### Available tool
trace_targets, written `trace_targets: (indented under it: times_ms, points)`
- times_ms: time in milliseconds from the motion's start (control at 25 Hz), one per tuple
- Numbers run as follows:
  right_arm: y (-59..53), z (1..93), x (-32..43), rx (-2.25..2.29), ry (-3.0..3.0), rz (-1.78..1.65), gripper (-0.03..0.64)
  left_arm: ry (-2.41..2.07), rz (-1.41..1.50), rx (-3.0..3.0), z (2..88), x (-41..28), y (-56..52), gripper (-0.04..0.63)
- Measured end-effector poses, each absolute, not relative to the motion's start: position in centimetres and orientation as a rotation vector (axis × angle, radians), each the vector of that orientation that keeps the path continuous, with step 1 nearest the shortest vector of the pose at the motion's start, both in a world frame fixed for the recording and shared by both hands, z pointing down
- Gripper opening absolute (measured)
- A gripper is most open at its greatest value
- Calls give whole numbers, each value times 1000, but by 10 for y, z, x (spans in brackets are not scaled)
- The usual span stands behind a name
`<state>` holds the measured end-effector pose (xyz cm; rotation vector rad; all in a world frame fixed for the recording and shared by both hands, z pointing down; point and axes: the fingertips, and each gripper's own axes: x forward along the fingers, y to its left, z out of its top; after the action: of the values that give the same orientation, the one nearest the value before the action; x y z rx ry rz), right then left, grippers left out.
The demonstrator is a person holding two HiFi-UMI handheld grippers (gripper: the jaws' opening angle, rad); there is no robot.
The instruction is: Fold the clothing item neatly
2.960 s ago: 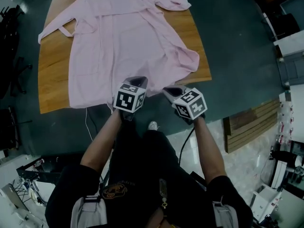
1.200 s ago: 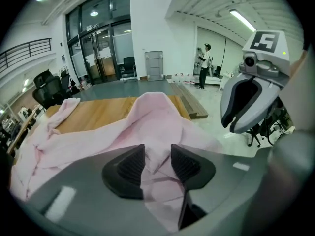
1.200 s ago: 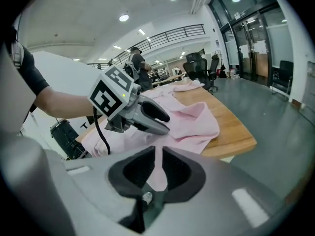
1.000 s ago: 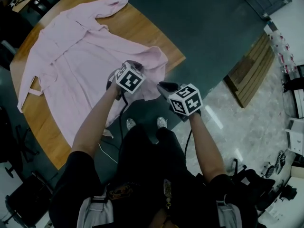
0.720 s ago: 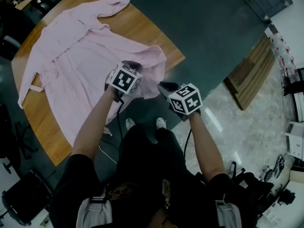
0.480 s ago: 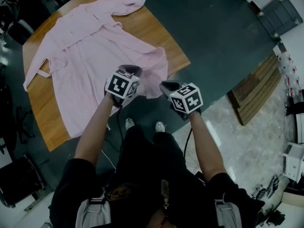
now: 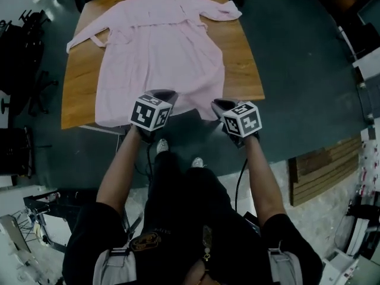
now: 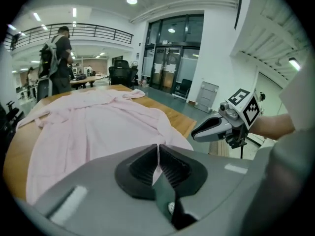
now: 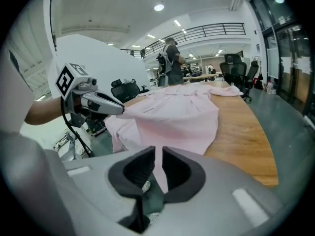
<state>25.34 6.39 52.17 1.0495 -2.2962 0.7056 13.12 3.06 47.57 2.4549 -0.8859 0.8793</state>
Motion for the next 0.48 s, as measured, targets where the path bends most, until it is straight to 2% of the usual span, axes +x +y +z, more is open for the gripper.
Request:
trace_targets:
  times_ms: [480]
  points:
    - [59,542,184,771,-2290,624,35,-1093,769,2113,526,16,110,21]
